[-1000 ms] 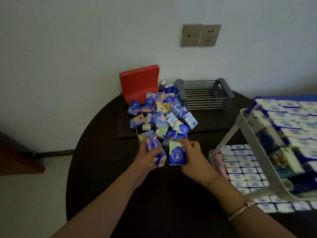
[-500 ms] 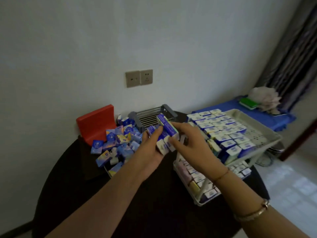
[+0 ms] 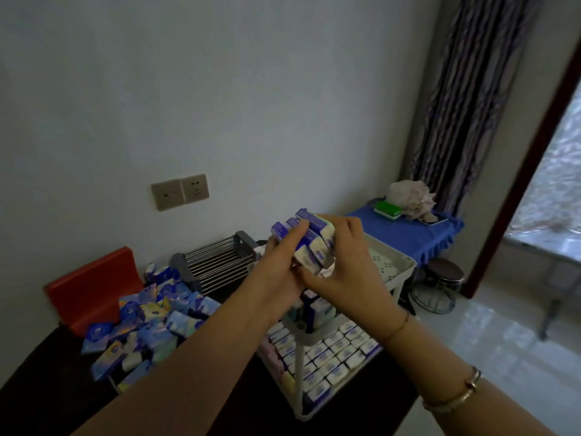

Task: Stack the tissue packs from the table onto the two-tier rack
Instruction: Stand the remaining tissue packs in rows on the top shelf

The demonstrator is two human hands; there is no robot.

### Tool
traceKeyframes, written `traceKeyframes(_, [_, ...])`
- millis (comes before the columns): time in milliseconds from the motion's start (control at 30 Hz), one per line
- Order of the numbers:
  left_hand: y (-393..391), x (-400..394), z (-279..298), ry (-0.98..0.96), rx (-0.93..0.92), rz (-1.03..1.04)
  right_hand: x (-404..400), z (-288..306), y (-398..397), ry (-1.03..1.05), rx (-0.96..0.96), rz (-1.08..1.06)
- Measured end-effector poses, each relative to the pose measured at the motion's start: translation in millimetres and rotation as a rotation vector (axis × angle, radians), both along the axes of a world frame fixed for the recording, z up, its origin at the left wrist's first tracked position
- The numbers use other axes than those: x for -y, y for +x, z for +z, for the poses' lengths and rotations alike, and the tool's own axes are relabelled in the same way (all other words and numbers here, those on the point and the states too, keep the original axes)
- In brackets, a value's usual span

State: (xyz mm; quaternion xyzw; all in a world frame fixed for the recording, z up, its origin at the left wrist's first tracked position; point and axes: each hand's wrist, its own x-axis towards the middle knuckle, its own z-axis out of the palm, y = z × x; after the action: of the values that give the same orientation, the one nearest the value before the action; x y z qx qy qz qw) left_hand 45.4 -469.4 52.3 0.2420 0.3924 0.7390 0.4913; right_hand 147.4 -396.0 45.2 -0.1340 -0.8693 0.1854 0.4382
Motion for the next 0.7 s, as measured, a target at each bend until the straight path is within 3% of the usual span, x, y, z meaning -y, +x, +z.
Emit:
traceKeyframes(100, [10.7, -29.3, 3.6, -0.072, -0.199, 0.004, -37.9, 5.3, 12.8, -0.173, -0.094, 0.111])
traceKeyframes(167, [12.3, -43.7, 0.3, -0.200, -0.538, 0.094, -72.2, 7.0, 28.2, -0.323, -0.086, 0.126])
traceKeyframes(267, [1.7, -54.6, -18.6, -0.434, -1.154, 0.293, -125.3, 4.0, 53.3, -0.336, 0.170, 0.027])
traceKeyframes(367, [-6.1, -62.4, -41.2, -0.695, -1.516, 0.149, -160.9, -5.8, 61.7, -0.220, 0.380, 0.020])
traceKeyframes(500, [0.3, -69.3, -58.5, -0.879, -1.647, -0.030, -175.2, -17.1, 49.8, -0.027, 0.721, 0.066])
traceKeyframes(700, [3.2, -69.6, -71.1, -0.960, -1.797, 0.028, -170.9, -29.0, 18.5, 0.164, 0.793, 0.157])
